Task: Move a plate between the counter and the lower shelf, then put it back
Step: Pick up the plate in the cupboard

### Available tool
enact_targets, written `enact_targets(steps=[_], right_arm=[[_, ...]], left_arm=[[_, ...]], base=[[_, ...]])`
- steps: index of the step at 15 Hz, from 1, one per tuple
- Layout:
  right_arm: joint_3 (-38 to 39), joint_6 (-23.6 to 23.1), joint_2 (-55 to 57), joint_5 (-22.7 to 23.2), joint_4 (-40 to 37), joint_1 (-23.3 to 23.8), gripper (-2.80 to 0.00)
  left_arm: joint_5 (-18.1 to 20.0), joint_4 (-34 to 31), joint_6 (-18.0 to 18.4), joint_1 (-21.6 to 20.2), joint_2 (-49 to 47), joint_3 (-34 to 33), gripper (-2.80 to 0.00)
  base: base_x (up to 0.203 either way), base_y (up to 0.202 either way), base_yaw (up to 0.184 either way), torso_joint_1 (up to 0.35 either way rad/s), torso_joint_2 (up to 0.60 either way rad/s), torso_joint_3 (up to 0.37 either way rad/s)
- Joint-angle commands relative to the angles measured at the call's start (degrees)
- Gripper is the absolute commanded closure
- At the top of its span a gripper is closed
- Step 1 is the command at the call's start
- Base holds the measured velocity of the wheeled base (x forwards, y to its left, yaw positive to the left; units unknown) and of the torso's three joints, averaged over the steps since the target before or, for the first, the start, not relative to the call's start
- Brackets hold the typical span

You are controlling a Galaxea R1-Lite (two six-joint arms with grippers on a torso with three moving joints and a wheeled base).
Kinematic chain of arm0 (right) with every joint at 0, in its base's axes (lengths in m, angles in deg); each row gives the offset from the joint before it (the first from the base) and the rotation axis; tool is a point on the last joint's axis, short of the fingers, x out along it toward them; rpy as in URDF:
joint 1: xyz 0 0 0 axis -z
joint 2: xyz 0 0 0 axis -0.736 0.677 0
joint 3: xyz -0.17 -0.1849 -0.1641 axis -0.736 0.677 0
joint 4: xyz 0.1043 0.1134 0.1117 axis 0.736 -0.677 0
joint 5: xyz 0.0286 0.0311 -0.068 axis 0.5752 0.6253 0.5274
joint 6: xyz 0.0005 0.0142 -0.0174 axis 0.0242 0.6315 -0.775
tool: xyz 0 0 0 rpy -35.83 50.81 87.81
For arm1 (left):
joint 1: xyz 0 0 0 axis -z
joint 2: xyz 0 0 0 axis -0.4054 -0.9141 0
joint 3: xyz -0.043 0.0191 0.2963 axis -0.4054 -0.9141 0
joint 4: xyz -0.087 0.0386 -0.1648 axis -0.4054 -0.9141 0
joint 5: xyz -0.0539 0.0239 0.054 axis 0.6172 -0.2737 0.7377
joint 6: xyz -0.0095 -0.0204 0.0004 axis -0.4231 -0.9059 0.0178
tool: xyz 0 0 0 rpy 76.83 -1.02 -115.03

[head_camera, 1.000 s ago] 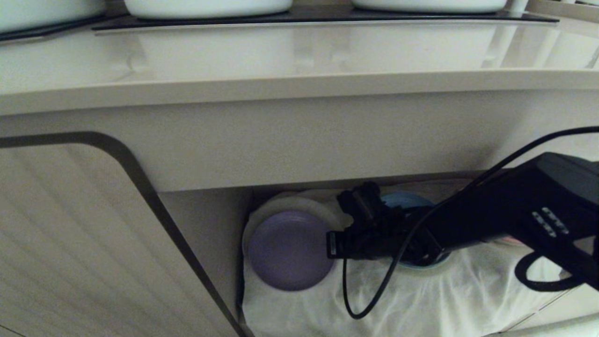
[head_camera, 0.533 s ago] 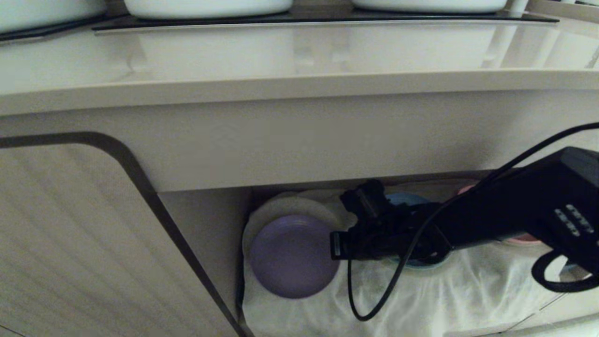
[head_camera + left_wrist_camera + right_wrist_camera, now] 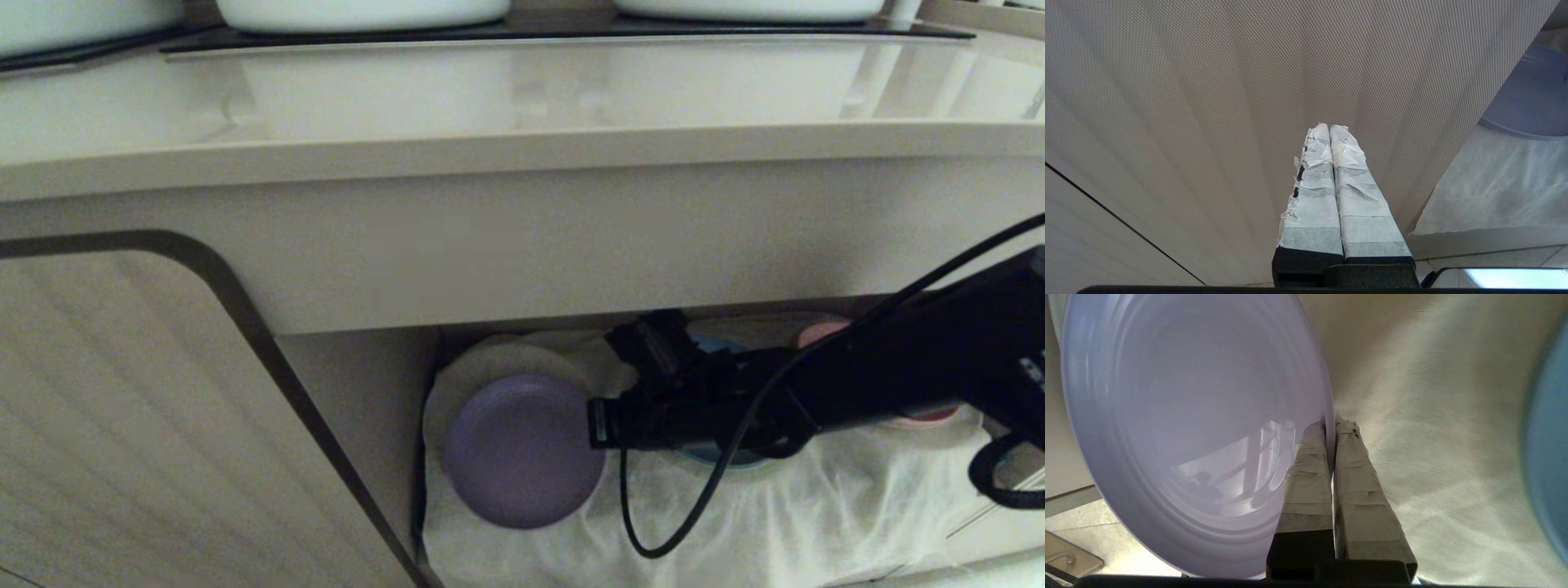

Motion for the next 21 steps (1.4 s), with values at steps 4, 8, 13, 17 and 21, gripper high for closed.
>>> enact_targets(steps=[4, 8, 13, 17, 21], right_arm=[[2.4, 0.69, -1.5, 0.11, 0.09, 1.26, 0.0], [5.49, 1.29, -3.11, 0.46, 0.16, 2.74, 0.0], [7.34, 4.85, -6.0, 0.44, 0.09, 4.1, 0.0], [11.26, 4.89, -9.38, 0.46, 0.17, 5.1, 0.0], [15.63, 5.89, -13.47, 0.38, 0.44, 6.62, 0.0]], left_arm=[[0.01, 0.0, -0.01, 0.0, 0.02, -0.01, 0.0], [0.01, 0.0, -0.01, 0.0, 0.02, -0.01, 0.0], [0.01, 0.0, -0.01, 0.0, 0.02, -0.01, 0.0], [0.01, 0.0, -0.01, 0.0, 0.02, -0.01, 0.0], [0.01, 0.0, -0.01, 0.0, 0.02, -0.01, 0.0]], base=[[0.0, 0.0, 0.0, 0.0, 0.0, 0.0], [0.0, 0.0, 0.0, 0.0, 0.0, 0.0], [0.0, 0.0, 0.0, 0.0, 0.0, 0.0], [0.0, 0.0, 0.0, 0.0, 0.0, 0.0], [0.0, 0.0, 0.0, 0.0, 0.0, 0.0]])
